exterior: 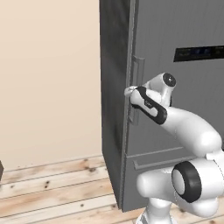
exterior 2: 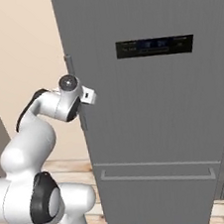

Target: Open the fridge, remove the peach, sweet potato, and steak, and place them on any counter.

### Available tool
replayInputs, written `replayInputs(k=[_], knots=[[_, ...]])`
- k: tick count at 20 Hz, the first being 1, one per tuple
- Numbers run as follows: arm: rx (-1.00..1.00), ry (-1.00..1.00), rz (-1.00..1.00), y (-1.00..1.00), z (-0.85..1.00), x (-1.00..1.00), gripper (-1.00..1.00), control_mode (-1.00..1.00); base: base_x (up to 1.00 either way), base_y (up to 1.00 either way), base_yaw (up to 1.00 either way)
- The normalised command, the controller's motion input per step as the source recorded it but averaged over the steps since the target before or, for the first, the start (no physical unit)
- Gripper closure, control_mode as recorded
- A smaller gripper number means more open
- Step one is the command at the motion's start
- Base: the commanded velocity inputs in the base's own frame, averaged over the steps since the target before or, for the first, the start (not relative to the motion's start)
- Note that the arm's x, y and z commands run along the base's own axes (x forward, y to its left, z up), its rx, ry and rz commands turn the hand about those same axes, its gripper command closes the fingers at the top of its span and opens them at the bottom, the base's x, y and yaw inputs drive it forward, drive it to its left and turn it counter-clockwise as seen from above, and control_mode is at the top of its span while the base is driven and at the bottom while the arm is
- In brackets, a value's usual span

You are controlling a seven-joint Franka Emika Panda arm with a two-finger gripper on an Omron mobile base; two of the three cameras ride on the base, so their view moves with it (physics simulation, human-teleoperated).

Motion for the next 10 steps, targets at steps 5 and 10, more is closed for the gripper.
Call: replayInputs(k=[5, 10], knots=[[0.0, -0.17, 0.2, -0.28, -0.07, -0.75, 1.0, -1.0, 0.0, 0.0, 0.0], [0.0, -0.39, 0.01, -0.34, 0.02, -1.0, 1.0, -1.0, 0.0, 0.0, 0.0]])
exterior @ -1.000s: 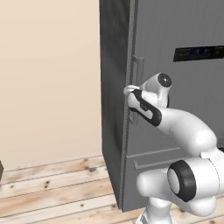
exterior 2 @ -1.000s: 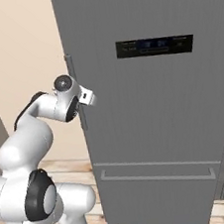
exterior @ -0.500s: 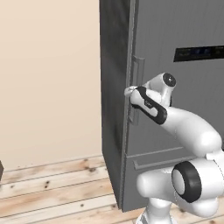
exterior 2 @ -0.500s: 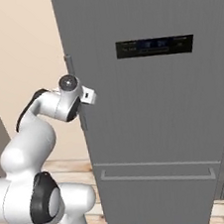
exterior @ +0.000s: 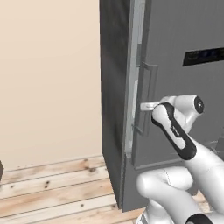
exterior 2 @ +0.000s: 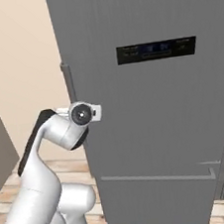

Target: Open the fridge, remove the peach, sweet potato, and steak, and place them on any counter.

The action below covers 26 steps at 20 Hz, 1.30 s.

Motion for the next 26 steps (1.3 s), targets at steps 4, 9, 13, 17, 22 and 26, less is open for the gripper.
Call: replayInputs(k=[4, 9, 13, 17, 22, 26], knots=[[0.0, -0.16, -0.01, -0.83, 0.05, -1.0, 1.0, -1.0, 0.0, 0.0, 0.0], [0.0, -0.02, -0.01, -0.94, 0.0, -1.0, 1.0, -1.0, 0.0, 0.0, 0.0], [0.0, 0.0, -0.01, -0.93, 0.0, -1.0, 1.0, -1.0, 0.0, 0.0, 0.0], [0.0, 0.01, -0.03, -0.94, 0.0, -1.0, 1.0, -1.0, 0.0, 0.0, 0.0], [0.0, -0.01, 0.01, -0.74, 0.0, -1.0, 1.0, -1.0, 0.0, 0.0, 0.0], [0.0, -0.18, 0.01, -0.37, 0.03, -1.0, 1.0, -1.0, 0.0, 0.0, 0.0]])
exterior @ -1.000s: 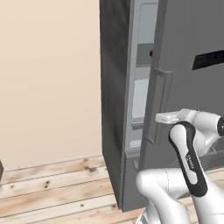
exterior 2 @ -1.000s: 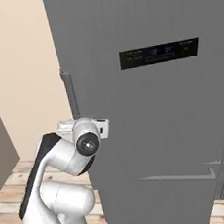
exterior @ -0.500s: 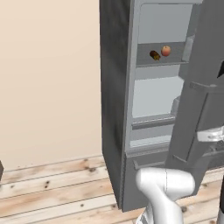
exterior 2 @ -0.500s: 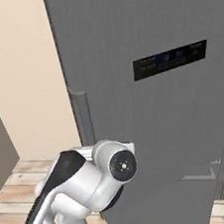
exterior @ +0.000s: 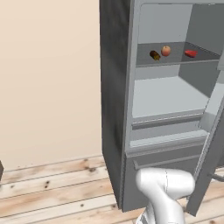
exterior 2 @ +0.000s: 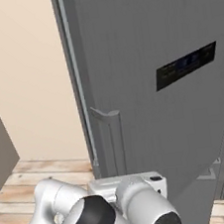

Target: Open the fridge, remove the peach, sweet potato, and steak, and place them on any counter.

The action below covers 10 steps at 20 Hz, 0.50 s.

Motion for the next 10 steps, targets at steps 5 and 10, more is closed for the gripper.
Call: replayInputs(k=[5, 10], knots=[[-0.01, -0.28, -0.09, 0.34, 0.17, -0.31, -1.0, -1.0, 0.0, 0.0, 0.0], [-0.01, -0.04, -0.21, 0.3, 0.18, -0.01, -1.0, -1.0, 0.0, 0.0, 0.0]])
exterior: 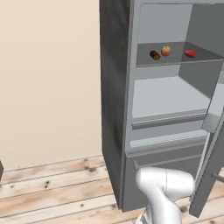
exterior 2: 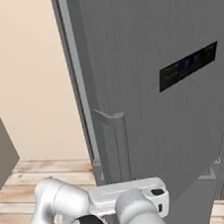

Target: Open the fridge, remove the peach, sweet potato, and steak, and place them on any counter.

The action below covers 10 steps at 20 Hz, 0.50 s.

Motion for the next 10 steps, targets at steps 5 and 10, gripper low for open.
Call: replayInputs(k=[5, 10], knots=[[0.0, 0.2, -0.11, -0.53, 0.24, -0.18, -1.0, -1.0, 0.0, 0.0, 0.0], [0.0, 0.01, -0.16, -0.23, 0.46, -0.87, -1.0, -1.0, 0.0, 0.0, 0.0]])
